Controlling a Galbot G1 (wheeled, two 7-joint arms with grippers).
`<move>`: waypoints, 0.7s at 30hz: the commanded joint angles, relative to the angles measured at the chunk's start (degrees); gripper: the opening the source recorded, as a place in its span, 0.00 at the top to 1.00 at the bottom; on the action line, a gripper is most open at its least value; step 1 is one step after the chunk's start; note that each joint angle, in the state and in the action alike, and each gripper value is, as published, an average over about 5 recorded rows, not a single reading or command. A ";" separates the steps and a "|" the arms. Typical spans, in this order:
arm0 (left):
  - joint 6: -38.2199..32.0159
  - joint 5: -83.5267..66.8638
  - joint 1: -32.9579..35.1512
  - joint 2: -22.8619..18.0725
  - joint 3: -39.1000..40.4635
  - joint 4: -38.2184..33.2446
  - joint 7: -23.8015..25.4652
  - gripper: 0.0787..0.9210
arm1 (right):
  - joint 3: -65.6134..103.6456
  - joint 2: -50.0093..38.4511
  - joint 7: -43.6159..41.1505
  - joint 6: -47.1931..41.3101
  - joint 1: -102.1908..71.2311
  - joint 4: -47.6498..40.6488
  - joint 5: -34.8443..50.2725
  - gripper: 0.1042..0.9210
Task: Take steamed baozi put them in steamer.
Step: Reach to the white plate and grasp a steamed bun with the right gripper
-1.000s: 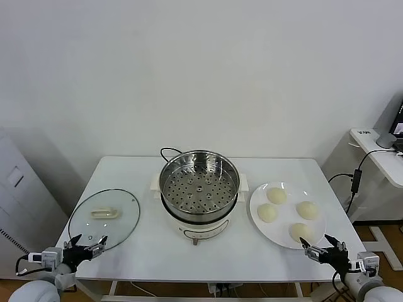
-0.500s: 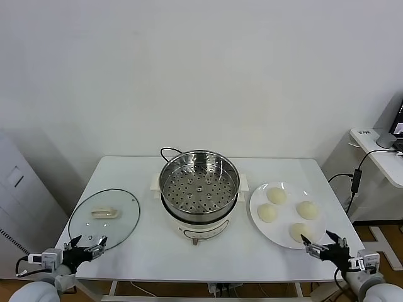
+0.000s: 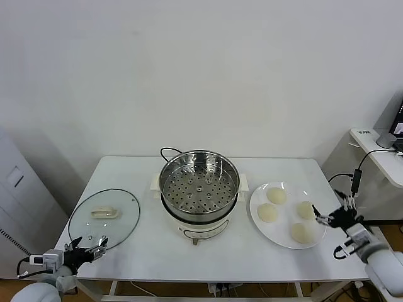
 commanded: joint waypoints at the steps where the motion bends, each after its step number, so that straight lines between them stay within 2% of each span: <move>1: 0.06 0.22 -0.06 -0.19 0.10 0.08 0.01 0.12 | -8.52 -2.51 -9.16 4.02 13.74 -6.60 -15.29 0.12; 9: 0.28 0.79 -0.38 -0.39 0.46 0.08 -0.02 0.12 | -27.56 -6.89 -23.60 5.97 34.69 -16.22 -12.13 0.12; 15: 0.42 0.91 -0.67 -0.51 0.73 0.19 -0.03 0.12 | -50.47 -8.82 -36.56 5.80 55.94 -24.84 -1.79 0.12; 21: 0.85 1.00 -1.45 -0.97 0.94 -0.03 -0.07 0.12 | -69.86 -6.48 -43.60 4.20 72.59 -32.10 7.50 0.12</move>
